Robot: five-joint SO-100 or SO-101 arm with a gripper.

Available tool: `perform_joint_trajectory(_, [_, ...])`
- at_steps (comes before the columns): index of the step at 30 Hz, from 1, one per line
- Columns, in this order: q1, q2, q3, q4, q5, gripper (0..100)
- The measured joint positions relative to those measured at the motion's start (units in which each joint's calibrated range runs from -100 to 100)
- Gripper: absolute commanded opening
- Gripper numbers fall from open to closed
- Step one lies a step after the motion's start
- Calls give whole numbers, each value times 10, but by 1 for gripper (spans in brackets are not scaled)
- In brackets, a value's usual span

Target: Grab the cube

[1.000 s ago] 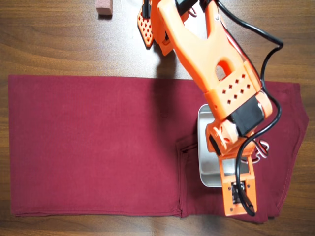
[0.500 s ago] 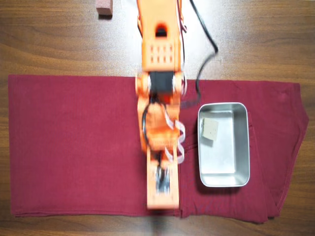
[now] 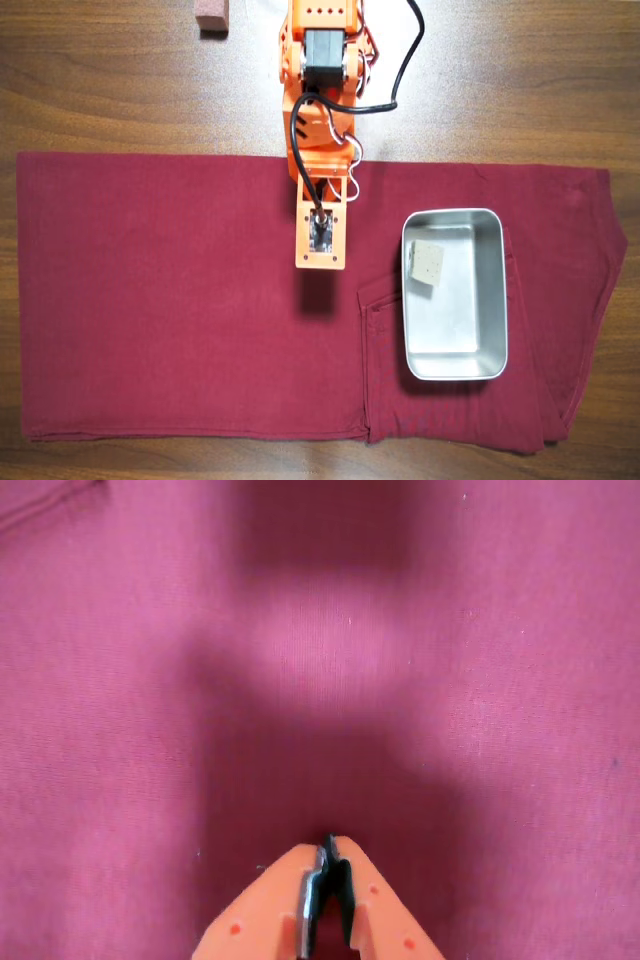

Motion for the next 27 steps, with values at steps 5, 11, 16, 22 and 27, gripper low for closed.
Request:
perform_joint_trajectory(5, [0,-10,-1,85,-17,0])
perform_joint_trajectory(11, [0,-10,-1,85,-30,0])
perform_joint_trajectory(16, [0,-10,-1,87,-30,0])
perform_joint_trajectory(22, [0,-10,-1,87,-30,0])
perform_joint_trajectory(27, [0,-10,-1,87,-30,0])
